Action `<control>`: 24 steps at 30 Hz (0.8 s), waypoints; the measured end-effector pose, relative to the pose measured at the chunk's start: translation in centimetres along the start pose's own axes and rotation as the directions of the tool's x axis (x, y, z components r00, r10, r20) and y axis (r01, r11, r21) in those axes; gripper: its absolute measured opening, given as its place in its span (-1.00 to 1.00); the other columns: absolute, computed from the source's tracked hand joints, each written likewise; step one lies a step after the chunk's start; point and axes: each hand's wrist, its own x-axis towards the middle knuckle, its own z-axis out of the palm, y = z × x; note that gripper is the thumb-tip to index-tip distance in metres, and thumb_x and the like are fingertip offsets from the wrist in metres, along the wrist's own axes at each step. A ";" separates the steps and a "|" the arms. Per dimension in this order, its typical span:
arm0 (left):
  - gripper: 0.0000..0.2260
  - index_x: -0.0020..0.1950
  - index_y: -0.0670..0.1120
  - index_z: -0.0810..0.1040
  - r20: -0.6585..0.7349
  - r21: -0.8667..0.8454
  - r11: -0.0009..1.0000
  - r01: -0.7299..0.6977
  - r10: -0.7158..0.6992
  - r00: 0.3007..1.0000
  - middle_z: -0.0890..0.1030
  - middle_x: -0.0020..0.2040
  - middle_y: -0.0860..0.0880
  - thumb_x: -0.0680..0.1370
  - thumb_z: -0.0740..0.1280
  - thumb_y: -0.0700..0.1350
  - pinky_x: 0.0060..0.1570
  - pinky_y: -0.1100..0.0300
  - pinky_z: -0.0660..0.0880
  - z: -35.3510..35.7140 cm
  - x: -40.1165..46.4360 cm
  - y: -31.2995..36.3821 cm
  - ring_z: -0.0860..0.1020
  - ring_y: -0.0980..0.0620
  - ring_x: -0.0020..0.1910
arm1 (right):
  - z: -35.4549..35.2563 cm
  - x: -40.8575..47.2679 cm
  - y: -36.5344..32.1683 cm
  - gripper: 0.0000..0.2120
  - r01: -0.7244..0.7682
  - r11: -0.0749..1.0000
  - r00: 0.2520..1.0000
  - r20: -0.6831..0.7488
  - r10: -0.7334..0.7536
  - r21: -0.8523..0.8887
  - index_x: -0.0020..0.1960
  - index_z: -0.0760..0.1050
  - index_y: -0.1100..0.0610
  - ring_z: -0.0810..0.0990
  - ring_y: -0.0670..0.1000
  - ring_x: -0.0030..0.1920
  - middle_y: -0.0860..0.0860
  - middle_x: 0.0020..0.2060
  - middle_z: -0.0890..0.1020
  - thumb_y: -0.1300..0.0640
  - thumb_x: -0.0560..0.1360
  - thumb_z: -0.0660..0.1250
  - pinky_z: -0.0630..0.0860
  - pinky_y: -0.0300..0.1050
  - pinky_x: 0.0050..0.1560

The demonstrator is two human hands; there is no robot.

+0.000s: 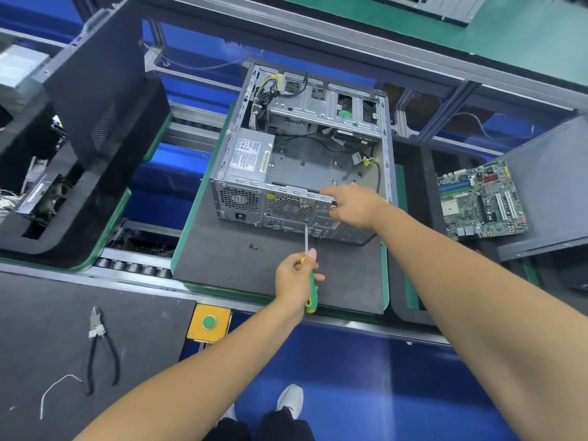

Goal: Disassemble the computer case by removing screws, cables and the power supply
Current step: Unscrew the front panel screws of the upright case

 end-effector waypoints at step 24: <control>-0.66 0.01 -0.11 0.56 -0.083 0.000 0.999 0.052 -0.052 0.995 0.74 -0.13 -0.06 0.42 0.62 0.01 -0.34 0.14 0.62 -2.5 1.2 -0.6 0.74 0.09 -0.19 | -0.1 0.0 -0.3 -0.40 -0.002 1.000 1.000 -0.009 0.002 -0.009 0.56 0.29 -0.11 0.49 -0.07 -0.27 -0.12 -0.38 0.51 0.10 0.54 0.28 0.30 -0.11 -0.32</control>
